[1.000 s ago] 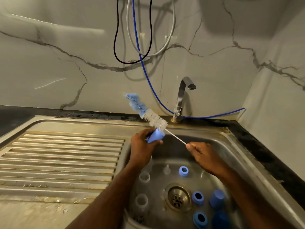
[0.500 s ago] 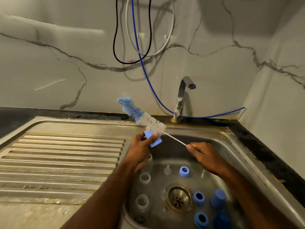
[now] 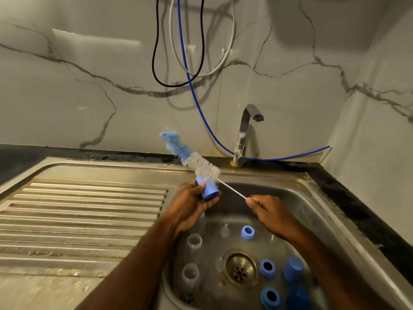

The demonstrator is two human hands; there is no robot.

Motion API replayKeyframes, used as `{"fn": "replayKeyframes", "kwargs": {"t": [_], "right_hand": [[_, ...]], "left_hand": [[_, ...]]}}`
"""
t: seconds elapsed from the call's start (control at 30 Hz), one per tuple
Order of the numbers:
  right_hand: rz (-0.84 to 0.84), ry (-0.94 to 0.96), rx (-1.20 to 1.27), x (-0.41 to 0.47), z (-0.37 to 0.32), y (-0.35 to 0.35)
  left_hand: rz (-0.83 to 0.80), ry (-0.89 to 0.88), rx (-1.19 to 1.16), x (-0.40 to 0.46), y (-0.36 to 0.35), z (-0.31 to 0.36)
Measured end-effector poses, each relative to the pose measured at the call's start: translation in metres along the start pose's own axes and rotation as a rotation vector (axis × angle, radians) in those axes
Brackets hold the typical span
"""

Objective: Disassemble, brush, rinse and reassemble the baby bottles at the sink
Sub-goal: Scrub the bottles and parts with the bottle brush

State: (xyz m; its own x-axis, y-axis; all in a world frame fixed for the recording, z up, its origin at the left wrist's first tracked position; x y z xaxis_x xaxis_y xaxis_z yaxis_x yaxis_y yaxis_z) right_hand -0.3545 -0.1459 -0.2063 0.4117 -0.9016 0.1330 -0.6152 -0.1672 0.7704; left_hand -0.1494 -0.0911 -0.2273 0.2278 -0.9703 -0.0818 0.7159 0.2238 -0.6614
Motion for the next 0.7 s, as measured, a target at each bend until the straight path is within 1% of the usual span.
{"fn": "replayKeyframes", "kwargs": {"t": [0.03, 0.1, 0.2, 0.27, 0.33, 0.4, 0.47, 0.63, 0.7], "right_hand": [[0.012, 0.0, 0.0, 0.001, -0.004, -0.001], [0.014, -0.015, 0.027, 0.002, -0.004, 0.003], [-0.077, -0.054, 0.084, -0.001, 0.012, 0.016], [-0.132, -0.066, 0.106, -0.005, 0.016, 0.015], [-0.118, -0.06, 0.089, -0.005, 0.008, 0.005], [-0.063, -0.046, 0.073, -0.002, -0.005, -0.003], [-0.039, -0.041, 0.054, 0.0, -0.008, -0.004], [-0.048, -0.095, 0.041, 0.0, 0.017, 0.012], [-0.024, -0.09, 0.044, 0.001, 0.013, 0.01]], "left_hand": [[0.003, -0.018, 0.063, 0.0, -0.002, -0.002], [0.049, -0.076, 0.062, -0.001, -0.003, 0.002], [0.12, -0.163, -0.01, 0.003, 0.009, 0.018], [0.129, -0.176, 0.041, 0.003, 0.012, 0.019], [0.13, -0.154, 0.14, 0.002, 0.006, 0.011], [0.086, -0.117, 0.188, 0.002, -0.002, 0.002], [0.051, -0.098, 0.148, 0.003, -0.005, 0.0], [0.025, -0.048, 0.039, 0.007, 0.01, 0.008], [0.027, -0.031, 0.067, 0.005, 0.007, 0.006]]}}
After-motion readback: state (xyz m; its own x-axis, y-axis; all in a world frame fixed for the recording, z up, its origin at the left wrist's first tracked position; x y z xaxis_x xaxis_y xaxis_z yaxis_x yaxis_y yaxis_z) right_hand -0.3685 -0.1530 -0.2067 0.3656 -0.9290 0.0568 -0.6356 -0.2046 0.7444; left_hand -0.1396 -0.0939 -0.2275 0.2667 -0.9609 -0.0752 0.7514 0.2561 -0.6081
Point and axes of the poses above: each hand's wrist, its own x-axis towards the middle knuckle, its own y-axis out of the back of the hand, z = x × y, the point moved 6 cm from there along x, towards the middle knuckle, and after that the axes turned 9 degrees about -y, right-handed, at the moved point
